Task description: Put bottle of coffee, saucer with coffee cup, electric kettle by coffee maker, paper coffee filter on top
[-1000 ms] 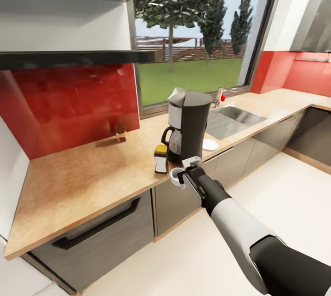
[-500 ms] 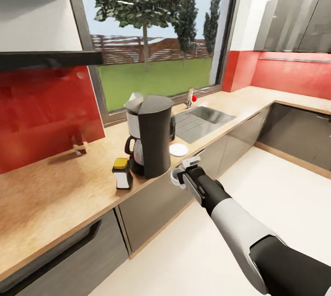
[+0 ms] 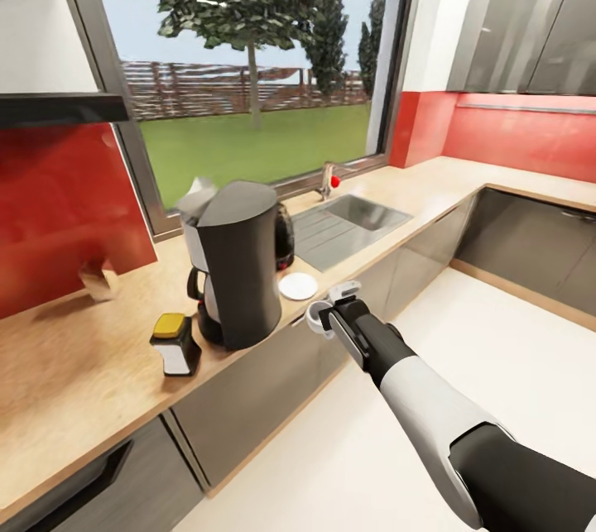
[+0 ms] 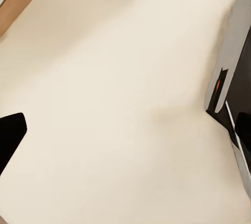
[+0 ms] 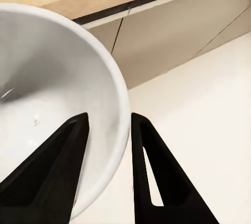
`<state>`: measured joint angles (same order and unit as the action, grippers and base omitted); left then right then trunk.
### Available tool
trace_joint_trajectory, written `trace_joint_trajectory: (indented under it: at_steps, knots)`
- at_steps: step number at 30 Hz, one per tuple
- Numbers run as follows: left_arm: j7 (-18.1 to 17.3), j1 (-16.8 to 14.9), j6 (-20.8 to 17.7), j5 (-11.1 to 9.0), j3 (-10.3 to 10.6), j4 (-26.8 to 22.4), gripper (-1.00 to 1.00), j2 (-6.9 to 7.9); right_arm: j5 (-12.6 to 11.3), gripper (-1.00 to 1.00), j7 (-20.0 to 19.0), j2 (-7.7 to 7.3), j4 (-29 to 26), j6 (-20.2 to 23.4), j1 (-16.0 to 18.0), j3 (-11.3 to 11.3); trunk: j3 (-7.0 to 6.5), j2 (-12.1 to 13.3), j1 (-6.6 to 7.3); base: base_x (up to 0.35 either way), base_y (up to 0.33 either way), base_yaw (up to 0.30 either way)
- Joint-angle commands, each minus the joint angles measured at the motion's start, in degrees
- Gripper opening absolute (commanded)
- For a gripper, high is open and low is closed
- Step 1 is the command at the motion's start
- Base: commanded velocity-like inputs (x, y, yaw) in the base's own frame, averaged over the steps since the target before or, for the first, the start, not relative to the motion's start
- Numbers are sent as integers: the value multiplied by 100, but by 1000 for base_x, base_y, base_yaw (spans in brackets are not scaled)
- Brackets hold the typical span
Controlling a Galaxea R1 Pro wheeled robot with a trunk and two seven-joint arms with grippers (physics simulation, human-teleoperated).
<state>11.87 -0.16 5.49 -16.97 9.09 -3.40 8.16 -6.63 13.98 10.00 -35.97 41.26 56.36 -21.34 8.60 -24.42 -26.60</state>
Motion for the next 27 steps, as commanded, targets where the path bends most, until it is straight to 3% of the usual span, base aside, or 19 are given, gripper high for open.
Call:
trace_joint_trajectory:
  at_steps: [1, 6, 11, 21, 27]
  knots:
    - [17, -2, 14, -45, 51, -3, 100, -6, -67, -100, 41, 0, -7, 14, 6, -16, 11, -10, -6, 320, -101, 0]
    - [17, -2, 14, -20, 67, -3, 100, -15, -67, -100, 43, 0, -6, 14, 6, -19, 11, -10, -6, 312, -158, 35]
    - [17, -2, 8, 23, 72, -3, 100, -24, -67, -100, 37, 0, -9, 14, 6, -19, 11, -10, -6, 254, -210, 234]
    - [19, -2, 14, 23, 65, -2, 100, -41, -66, -100, 43, 0, -15, 14, 6, -19, 11, -10, -6, 41, -32, 65]
    - [24, -2, 14, 30, 67, -2, 100, -43, -66, -100, 43, 0, -15, 14, 6, -19, 11, -10, -6, 243, -155, 73]
